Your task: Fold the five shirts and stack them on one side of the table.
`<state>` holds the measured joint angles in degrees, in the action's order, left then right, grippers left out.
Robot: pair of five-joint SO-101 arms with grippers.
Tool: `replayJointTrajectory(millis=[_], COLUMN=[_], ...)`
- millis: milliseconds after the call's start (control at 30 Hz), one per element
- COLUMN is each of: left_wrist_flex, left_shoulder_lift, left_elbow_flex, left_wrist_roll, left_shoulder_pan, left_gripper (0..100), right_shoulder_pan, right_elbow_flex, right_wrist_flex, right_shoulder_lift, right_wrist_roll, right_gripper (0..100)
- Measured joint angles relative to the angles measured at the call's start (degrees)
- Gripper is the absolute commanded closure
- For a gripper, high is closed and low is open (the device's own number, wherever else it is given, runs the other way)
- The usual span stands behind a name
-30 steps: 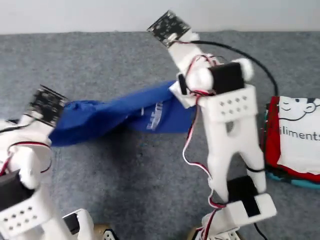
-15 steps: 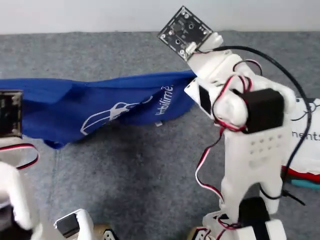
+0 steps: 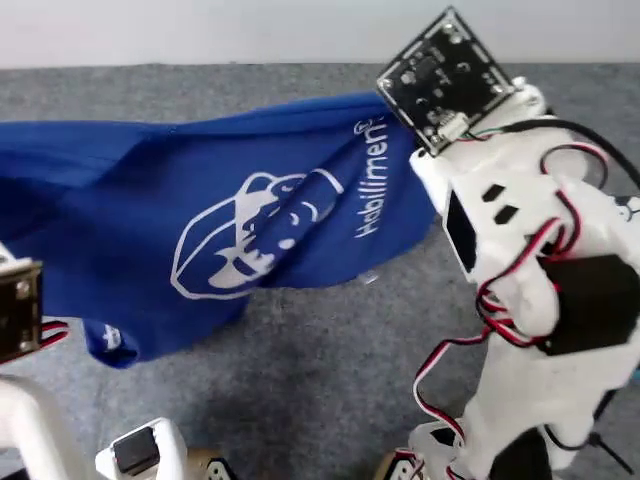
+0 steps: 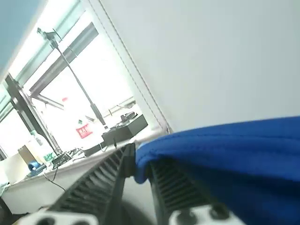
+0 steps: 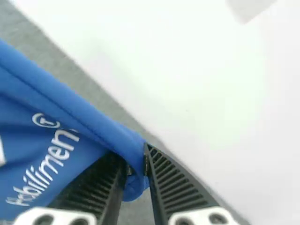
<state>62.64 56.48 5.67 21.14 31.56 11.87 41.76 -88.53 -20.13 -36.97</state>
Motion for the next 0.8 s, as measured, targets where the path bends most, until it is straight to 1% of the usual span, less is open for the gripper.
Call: replayJointTrajectory(millis=[133,267,400,500,600,667,800], left_wrist_flex=[-1.23,-0.70,5.45,12.22,18.11,19.69,19.96], left_shoulder_lift=[0.00,0.00,0.00,0.00,0.00,0.00,0.00], left_elbow_flex=[0.35,0.35,0.35,0.35,-0.53,-2.37,-6.95], left_wrist_roll=[-0.35,-0.35,-0.35,0.09,2.37,3.78,6.42], left_shoulder_pan=[0.00,0.00,0.00,0.00,0.00,0.00,0.00], left_gripper=[98,98,98,98,98,98,98], right_shoulder_pan=[0.00,0.00,0.53,1.85,4.13,5.45,7.30], right_elbow_flex=[0.00,0.00,-1.58,-6.33,-11.78,-15.21,-21.36], right_wrist_flex=[-1.41,-6.68,-11.87,-12.04,-12.04,-12.04,-12.04], right_shoulder_lift=[-0.26,-0.35,-0.35,-0.26,-0.26,-0.18,1.23], right_wrist_roll=[0.00,0.00,-0.09,-0.09,-0.09,-0.09,-0.09], right_gripper=[98.9,98.8,98.8,98.8,98.8,98.8,98.8])
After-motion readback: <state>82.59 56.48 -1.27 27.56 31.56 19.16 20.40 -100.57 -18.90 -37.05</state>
